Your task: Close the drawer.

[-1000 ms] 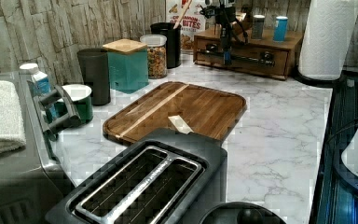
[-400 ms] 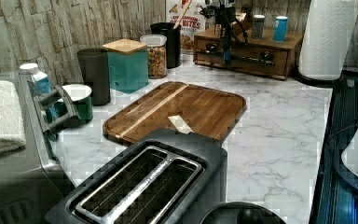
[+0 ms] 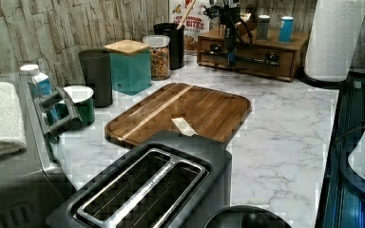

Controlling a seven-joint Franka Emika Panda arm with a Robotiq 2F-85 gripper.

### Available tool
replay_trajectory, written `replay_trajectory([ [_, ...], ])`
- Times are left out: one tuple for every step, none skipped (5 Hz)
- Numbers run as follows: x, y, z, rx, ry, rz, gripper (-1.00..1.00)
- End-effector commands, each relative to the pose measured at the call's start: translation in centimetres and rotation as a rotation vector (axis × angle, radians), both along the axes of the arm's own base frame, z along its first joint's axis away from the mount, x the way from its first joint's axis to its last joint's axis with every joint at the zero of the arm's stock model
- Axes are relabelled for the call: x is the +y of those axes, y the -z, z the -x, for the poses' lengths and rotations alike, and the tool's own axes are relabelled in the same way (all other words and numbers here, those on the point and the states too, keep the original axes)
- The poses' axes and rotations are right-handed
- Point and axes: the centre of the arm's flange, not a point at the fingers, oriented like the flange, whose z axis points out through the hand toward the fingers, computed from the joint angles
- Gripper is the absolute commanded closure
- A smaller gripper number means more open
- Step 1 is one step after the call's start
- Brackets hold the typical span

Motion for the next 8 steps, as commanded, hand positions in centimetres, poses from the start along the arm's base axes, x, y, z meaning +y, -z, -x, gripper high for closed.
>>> replay_trajectory([
  [-13.37, -8.02, 4.32, -0.187, 0.166, 0.255, 1.0],
  [-13.36, -8.03, 4.31, -0.187, 0.166, 0.255, 1.0],
  [-13.36, -8.01, 4.32, -0.187, 0.166, 0.255, 1.0],
  [-13.36, -8.04, 4.31, -0.187, 0.166, 0.255, 1.0],
  [-13.37, -8.04, 4.33, -0.187, 0.166, 0.255, 1.0],
  [-13.36, -8.02, 4.31, -0.187, 0.166, 0.255, 1.0],
  [-13.36, -8.04, 4.31, -0.187, 0.165, 0.255, 1.0],
  [-13.36, -8.03, 4.31, -0.187, 0.165, 0.255, 1.0],
])
